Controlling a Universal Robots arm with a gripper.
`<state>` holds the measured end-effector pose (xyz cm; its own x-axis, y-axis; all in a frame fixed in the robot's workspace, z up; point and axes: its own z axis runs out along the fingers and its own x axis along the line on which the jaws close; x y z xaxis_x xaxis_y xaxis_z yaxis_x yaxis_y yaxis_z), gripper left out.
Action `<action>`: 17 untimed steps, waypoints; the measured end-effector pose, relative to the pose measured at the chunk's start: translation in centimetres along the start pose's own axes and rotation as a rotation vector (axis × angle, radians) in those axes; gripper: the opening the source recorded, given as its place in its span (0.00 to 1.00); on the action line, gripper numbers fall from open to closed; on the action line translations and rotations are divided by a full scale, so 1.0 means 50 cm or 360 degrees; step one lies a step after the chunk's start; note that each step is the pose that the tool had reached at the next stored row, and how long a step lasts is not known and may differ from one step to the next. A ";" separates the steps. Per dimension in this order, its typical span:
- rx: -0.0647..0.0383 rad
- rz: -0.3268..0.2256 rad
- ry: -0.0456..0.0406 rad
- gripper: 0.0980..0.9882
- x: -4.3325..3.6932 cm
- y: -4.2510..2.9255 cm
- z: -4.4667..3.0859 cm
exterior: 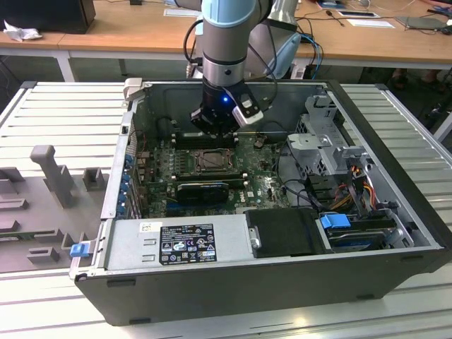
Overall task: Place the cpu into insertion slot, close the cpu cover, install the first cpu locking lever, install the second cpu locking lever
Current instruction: 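Install the first cpu locking lever, then install the second cpu locking lever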
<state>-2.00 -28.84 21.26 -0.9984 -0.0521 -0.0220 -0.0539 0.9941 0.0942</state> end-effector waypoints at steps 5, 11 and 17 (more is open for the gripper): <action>0.0000 0.0000 0.0000 0.01 0.000 0.001 -0.009; 0.0000 0.0001 0.0000 0.01 0.000 -0.003 -0.017; 0.0000 0.0001 0.0000 0.01 0.000 -0.017 -0.017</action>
<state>-1.95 -29.78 22.05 -0.9984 -0.0517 -0.0221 -0.0536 0.9941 0.0944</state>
